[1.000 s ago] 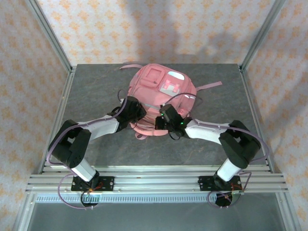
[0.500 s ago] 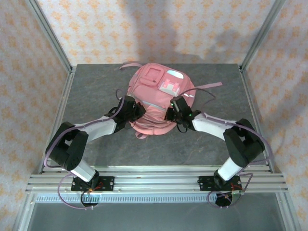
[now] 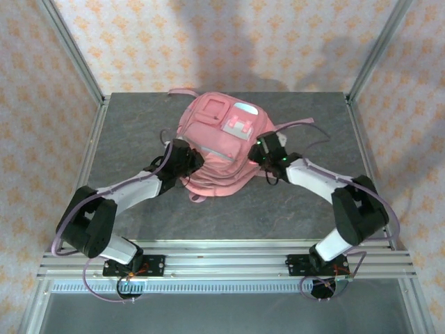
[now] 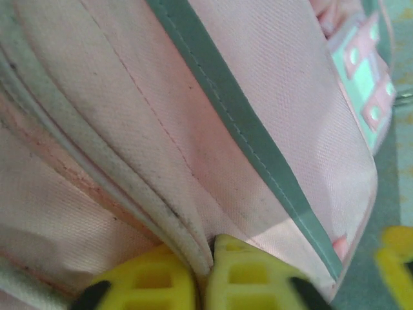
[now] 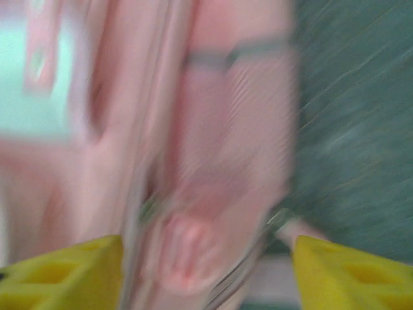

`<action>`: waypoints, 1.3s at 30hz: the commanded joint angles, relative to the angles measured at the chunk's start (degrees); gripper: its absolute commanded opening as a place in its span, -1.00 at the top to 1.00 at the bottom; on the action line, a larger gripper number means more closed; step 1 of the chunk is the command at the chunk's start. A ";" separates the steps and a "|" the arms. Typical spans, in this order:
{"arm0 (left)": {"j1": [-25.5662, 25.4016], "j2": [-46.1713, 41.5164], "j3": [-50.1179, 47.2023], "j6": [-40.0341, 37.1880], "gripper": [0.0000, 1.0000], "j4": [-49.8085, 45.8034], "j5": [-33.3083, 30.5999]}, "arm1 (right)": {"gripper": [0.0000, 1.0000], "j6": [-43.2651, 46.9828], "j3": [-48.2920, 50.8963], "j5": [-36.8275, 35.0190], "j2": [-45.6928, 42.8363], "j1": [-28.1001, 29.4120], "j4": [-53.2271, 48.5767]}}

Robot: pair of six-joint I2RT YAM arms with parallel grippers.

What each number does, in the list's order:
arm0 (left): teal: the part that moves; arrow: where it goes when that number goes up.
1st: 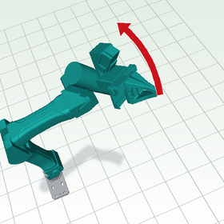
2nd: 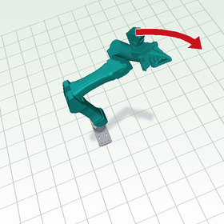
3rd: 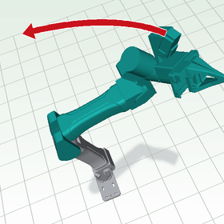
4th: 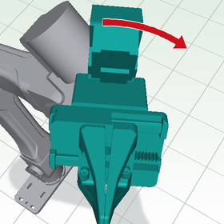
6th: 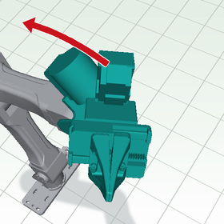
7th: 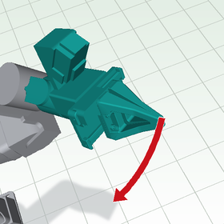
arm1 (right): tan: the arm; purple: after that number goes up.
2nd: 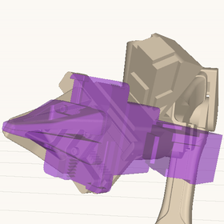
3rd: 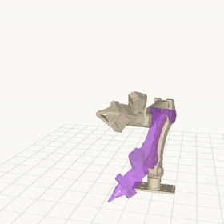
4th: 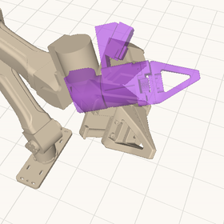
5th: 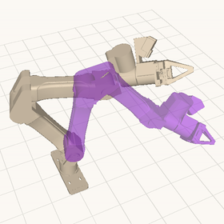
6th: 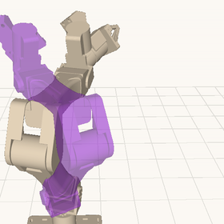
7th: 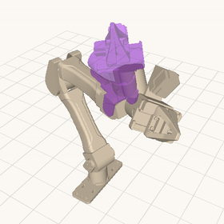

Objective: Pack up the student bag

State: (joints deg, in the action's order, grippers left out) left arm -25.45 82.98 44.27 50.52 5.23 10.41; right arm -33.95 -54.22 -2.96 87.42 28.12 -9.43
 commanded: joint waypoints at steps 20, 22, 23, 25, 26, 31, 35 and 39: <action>3.63 -39.52 -12.50 -44.25 -0.99 -4.76 -47.29 | -1.00 23.32 26.70 -47.40 -29.58 -2.73 32.42; 5.78 -41.16 -20.43 -48.20 -0.99 7.86 -49.70 | -1.00 26.69 31.16 -47.41 -27.44 -3.98 40.26; 7.35 -41.30 -23.71 -48.83 -0.99 13.26 -49.63 | -1.00 26.50 32.80 -48.43 -26.06 -4.85 42.60; 11.37 -39.83 -28.95 -46.51 -0.99 21.19 -46.71 | -1.00 25.61 35.32 -49.85 -23.08 -7.23 45.98; 12.97 -38.42 -30.68 -45.71 -0.99 24.23 -44.99 | -1.00 25.40 36.45 -49.52 -21.96 -8.54 48.15; 16.46 -19.41 -39.73 -48.00 -0.99 55.45 -42.10 | -1.00 23.25 45.25 -37.36 -17.79 -16.22 66.84; 16.56 -6.16 -39.34 -51.56 -0.99 74.53 -35.81 | -1.00 29.30 45.13 -29.80 -13.33 -18.05 74.71; 17.84 7.04 -40.29 -52.82 -0.99 90.44 -31.44 | -1.00 31.67 48.55 -18.66 -5.23 -23.18 91.78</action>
State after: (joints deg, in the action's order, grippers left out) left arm -8.91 84.23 4.73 0.05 73.60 -26.39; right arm -5.54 -8.05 -31.62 77.84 8.25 64.73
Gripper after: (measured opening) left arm 0.995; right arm 0.999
